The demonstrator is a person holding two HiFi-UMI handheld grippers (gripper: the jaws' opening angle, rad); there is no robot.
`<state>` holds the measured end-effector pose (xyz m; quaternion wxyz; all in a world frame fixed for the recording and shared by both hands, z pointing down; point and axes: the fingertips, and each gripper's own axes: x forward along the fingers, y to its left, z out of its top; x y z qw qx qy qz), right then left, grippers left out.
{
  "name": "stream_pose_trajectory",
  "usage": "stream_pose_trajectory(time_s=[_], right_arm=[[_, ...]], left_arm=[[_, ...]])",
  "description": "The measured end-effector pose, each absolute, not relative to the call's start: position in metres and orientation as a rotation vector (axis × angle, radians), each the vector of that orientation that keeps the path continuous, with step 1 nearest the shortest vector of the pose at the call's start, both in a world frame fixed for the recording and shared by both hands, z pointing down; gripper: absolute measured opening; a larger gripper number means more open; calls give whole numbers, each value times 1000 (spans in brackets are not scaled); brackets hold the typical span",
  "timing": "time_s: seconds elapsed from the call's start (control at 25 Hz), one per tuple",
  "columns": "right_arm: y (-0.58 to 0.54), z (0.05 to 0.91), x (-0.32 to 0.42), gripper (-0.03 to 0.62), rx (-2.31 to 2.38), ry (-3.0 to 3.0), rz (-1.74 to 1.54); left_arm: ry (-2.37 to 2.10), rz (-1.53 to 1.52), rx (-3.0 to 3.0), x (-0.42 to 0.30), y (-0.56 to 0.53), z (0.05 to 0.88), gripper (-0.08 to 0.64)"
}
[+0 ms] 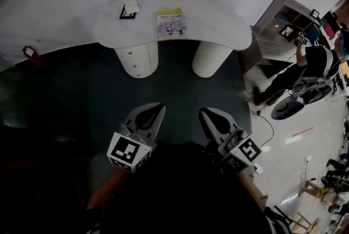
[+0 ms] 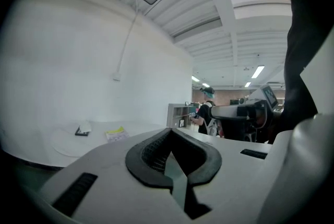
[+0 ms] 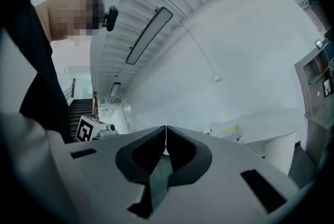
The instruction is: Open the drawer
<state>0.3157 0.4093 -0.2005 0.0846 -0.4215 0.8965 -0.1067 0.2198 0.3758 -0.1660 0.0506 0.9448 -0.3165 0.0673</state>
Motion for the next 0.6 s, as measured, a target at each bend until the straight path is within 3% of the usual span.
stream_pose_trajectory(time_s=[0.6], right_arm=[[326, -192, 276, 17, -1174, 2747, -355]], left_arm=[[-1029, 184, 2825, 188, 299, -153, 11]])
